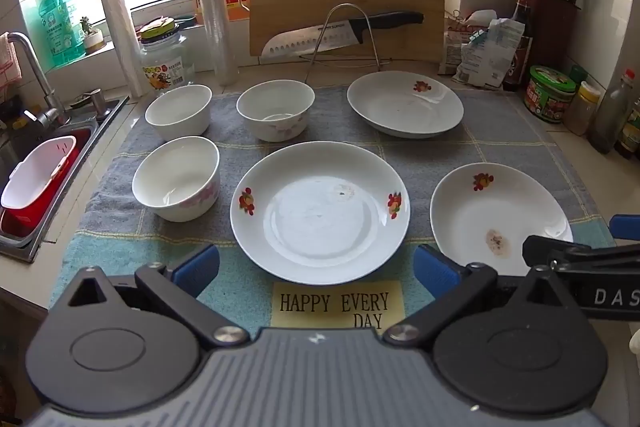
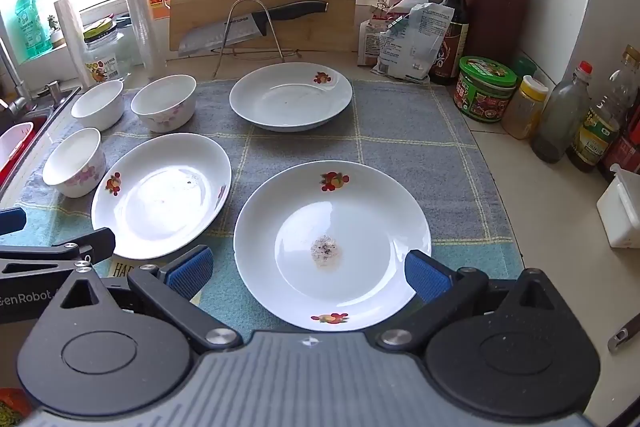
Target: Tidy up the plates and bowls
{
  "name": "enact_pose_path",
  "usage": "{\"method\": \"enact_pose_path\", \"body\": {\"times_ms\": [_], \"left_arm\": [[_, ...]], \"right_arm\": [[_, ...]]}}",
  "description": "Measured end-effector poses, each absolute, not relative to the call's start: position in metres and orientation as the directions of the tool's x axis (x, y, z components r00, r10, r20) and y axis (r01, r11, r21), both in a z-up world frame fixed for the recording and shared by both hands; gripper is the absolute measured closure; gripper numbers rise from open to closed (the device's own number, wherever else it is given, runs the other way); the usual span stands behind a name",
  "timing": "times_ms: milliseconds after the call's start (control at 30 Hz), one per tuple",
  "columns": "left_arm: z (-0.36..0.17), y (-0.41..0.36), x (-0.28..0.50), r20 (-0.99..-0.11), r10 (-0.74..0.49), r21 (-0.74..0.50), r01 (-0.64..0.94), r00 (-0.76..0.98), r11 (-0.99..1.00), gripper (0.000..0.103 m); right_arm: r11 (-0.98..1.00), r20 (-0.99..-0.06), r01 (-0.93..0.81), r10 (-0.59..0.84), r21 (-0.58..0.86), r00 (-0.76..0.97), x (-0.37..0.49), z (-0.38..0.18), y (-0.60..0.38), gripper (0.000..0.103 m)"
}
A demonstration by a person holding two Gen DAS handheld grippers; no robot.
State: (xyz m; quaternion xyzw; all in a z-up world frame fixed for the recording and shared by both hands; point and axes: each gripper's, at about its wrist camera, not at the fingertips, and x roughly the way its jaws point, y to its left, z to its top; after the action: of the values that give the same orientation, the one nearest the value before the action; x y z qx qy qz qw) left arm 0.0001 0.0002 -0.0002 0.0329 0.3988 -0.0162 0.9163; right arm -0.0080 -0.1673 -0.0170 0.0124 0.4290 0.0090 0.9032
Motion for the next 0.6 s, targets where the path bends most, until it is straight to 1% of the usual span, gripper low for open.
{"method": "enact_pose_path", "body": {"times_ms": [67, 100, 167, 600], "left_arm": [[-0.0001, 0.0008, 0.0003, -0.734, -0.003, 0.042, 0.050, 0.679, 0.998, 0.001], [0.0029, 0.0000, -0.0060, -0.713, 0.006, 0.053, 0.045, 0.701, 0.998, 0.001], [0.0037, 0.0045, -0.0020, -0.732, 0.001, 0.040, 0.041, 0.681, 0.998, 0.001], [0.0045, 0.0045, -0.0073, -0.720, 0.018, 0.045, 0.021, 0.694, 0.999, 0.001]], "right_arm": [[0.999, -0.773, -0.010, 0.032, 0.033, 0.633, -0.0081, -0.0166, -0.1667, 0.000], [0.999, -0.773, -0.011, 0.031, 0.031, 0.634, -0.0082, -0.0164, -0.1662, 0.000], [0.999, -0.771, -0.014, 0.032, 0.029, 0.636, -0.0083, -0.0158, -0.1655, 0.000], [0.999, -0.760, -0.029, 0.044, 0.033, 0.649, -0.0126, -0.0102, -0.1634, 0.000]]}}
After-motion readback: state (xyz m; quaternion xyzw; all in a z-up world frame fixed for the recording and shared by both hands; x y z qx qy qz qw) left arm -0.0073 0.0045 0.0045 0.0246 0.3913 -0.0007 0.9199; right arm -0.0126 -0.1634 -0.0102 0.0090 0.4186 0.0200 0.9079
